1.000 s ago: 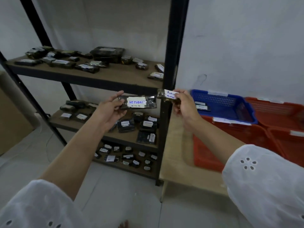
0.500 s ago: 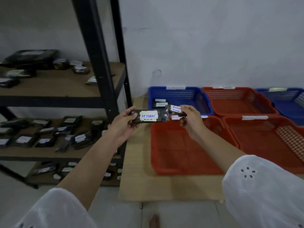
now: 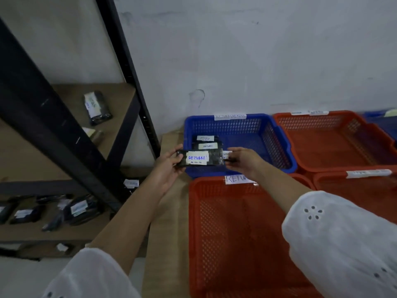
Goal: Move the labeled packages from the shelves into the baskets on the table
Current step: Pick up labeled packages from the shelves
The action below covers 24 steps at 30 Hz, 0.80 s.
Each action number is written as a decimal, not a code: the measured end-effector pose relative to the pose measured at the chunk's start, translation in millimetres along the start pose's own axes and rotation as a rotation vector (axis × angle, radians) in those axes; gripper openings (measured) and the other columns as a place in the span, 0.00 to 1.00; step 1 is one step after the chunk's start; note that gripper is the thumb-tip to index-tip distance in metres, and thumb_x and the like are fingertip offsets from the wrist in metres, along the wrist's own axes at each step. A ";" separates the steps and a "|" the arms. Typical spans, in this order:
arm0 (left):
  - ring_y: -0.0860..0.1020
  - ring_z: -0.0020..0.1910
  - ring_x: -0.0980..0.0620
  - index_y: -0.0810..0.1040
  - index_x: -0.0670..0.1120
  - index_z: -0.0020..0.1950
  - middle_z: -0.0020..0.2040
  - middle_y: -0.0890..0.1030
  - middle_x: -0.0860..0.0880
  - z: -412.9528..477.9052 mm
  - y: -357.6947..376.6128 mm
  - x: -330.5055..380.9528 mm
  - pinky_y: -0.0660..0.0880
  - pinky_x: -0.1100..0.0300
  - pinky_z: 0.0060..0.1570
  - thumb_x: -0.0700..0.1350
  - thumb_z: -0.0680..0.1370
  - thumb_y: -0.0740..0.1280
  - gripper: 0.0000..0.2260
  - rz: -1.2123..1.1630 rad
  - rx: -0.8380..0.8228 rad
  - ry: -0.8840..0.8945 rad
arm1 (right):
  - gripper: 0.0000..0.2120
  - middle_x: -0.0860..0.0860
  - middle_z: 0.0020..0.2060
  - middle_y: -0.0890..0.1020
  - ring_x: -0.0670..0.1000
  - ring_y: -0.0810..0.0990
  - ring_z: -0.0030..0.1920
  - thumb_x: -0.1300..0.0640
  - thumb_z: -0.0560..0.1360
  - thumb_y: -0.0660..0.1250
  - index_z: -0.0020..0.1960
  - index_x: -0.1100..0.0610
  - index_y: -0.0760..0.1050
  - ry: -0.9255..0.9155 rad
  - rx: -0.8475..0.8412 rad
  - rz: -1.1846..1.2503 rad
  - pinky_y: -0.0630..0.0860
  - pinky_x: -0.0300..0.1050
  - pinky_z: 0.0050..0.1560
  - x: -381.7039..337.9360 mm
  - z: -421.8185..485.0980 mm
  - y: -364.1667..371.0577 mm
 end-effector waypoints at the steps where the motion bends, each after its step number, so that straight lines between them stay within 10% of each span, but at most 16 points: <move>1: 0.77 0.44 0.51 0.72 0.44 0.65 0.51 0.78 0.46 6.7 -1.4 -1.2 0.72 0.60 0.40 0.32 0.80 0.57 0.16 0.007 0.023 -0.001 | 0.09 0.57 0.44 0.77 0.52 0.78 0.38 0.67 0.80 0.58 0.57 0.61 0.73 0.036 -0.005 -0.028 0.77 0.46 0.42 3.0 11.5 4.9; 7: 0.78 0.46 0.50 0.76 0.47 0.58 0.49 0.79 0.47 36.1 -8.9 -10.3 0.71 0.60 0.40 0.33 0.79 0.58 0.14 0.046 0.094 -0.031 | 0.06 0.62 0.41 0.80 0.53 0.78 0.30 0.68 0.76 0.65 0.50 0.70 0.76 0.078 0.062 -0.204 0.77 0.42 0.28 5.2 74.7 35.3; 10: 0.78 0.44 0.51 0.78 0.49 0.51 0.48 0.80 0.47 46.7 -14.4 -15.8 0.71 0.62 0.37 0.32 0.78 0.59 0.14 0.051 0.121 -0.039 | 0.04 0.63 0.41 0.79 0.59 0.81 0.38 0.70 0.73 0.68 0.42 0.68 0.72 0.143 0.102 -0.221 0.81 0.52 0.41 10.6 96.8 44.9; 14: 0.80 0.42 0.53 0.79 0.50 0.50 0.48 0.80 0.48 52.6 -17.7 -21.4 0.74 0.65 0.32 0.32 0.78 0.59 0.15 0.054 0.109 -0.048 | 0.14 0.66 0.48 0.77 0.59 0.76 0.38 0.72 0.72 0.69 0.55 0.75 0.72 0.162 0.107 -0.267 0.77 0.42 0.27 20.7 114.2 49.6; 18: 0.79 0.45 0.52 0.78 0.49 0.50 0.49 0.80 0.47 54.7 -17.9 -24.5 0.77 0.63 0.36 0.31 0.78 0.58 0.15 0.030 0.098 -0.060 | 0.15 0.67 0.56 0.78 0.63 0.80 0.53 0.70 0.70 0.71 0.55 0.73 0.74 0.185 0.177 -0.280 0.79 0.60 0.51 27.3 123.5 45.9; 24: 0.79 0.43 0.52 0.77 0.46 0.55 0.46 0.80 0.48 53.1 -9.8 -22.8 0.76 0.61 0.41 0.32 0.79 0.58 0.13 0.041 0.096 -0.054 | 0.18 0.63 0.50 0.81 0.61 0.81 0.51 0.62 0.70 0.74 0.55 0.69 0.76 0.143 0.215 -0.441 0.78 0.55 0.55 18.0 113.1 39.9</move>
Point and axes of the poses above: each hand's wrist, its own z-axis towards the middle knuckle, its own y-axis out of the palm, x = y × z, the point moved 3 cm from there along z, towards the middle knuckle
